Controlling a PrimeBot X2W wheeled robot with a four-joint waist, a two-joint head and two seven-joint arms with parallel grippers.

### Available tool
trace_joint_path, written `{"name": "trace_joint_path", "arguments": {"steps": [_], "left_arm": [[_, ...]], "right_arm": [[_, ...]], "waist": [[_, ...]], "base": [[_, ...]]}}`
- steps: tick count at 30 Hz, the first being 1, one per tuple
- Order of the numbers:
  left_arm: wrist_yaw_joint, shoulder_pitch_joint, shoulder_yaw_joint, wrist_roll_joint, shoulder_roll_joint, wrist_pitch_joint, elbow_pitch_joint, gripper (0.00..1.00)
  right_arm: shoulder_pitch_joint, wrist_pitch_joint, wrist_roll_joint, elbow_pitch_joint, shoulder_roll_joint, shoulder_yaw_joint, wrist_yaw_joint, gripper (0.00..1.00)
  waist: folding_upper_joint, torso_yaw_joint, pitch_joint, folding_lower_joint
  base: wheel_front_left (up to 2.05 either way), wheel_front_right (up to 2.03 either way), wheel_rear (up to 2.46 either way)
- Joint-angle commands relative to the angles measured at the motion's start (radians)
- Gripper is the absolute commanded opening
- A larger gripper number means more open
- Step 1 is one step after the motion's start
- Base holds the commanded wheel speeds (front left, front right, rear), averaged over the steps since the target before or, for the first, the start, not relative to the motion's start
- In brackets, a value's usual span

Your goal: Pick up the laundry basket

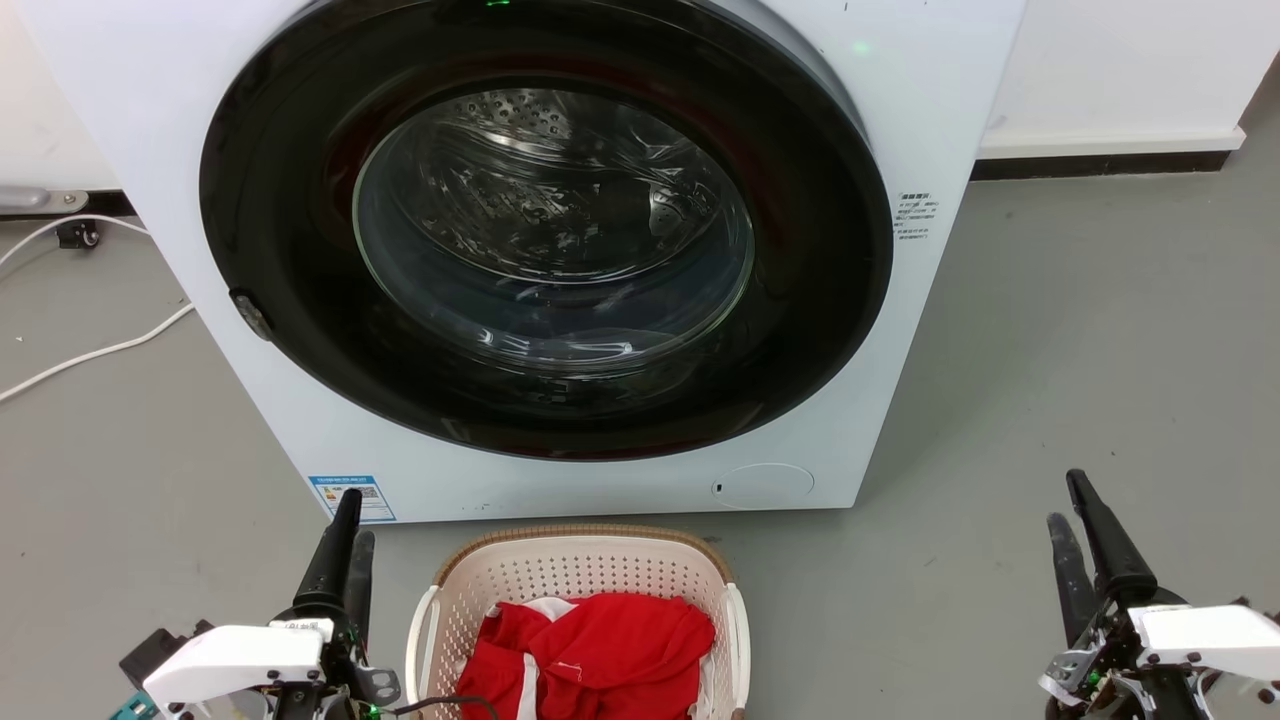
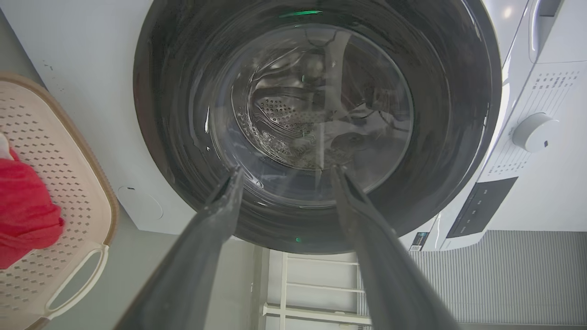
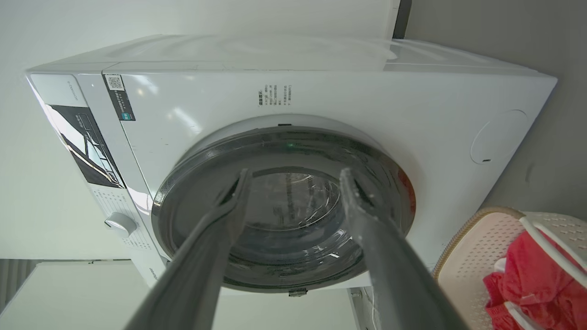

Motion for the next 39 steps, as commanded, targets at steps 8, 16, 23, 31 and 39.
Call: {"name": "trace_joint_path", "arguments": {"steps": [8, 16, 23, 31, 39], "left_arm": [[0.007, -0.025, -0.006, 0.201, 0.004, -0.048, -0.066, 1.0], [0.029, -0.024, -0.03, 0.367, 0.004, -0.082, -0.097, 1.0], [0.042, -0.019, -0.046, 0.488, 0.004, -0.11, -0.112, 1.0], [0.051, -0.015, -0.061, 0.6, 0.005, -0.137, -0.125, 1.0], [0.053, -0.007, -0.068, 0.705, 0.005, -0.164, -0.143, 1.0]], "right_arm": [[-0.013, -0.049, -0.23, -0.092, -0.003, 0.01, 0.0, 1.0], [0.0, -0.083, -0.425, -0.127, -0.003, 0.03, 0.0, 1.0], [0.008, -0.111, -0.591, -0.157, -0.003, 0.05, 0.0, 1.0], [0.019, -0.137, -0.727, -0.183, -0.003, 0.065, 0.0, 1.0], [0.033, -0.164, -0.834, -0.213, -0.003, 0.076, 0.0, 1.0]], "waist": [[-0.0001, -0.001, 0.005, 0.0], [-0.0001, -0.002, 0.009, 0.0], [-0.0001, -0.003, 0.01, 0.0], [-0.0001, -0.003, 0.012, -0.0001], [-0.0001, -0.003, 0.013, -0.0001]], "base": [[0.0, 0.0, 0.0], [0.0, 0.0, 0.0], [0.0, 0.0, 0.0], [0.0, 0.0, 0.0], [0.0, 0.0, 0.0]]}}
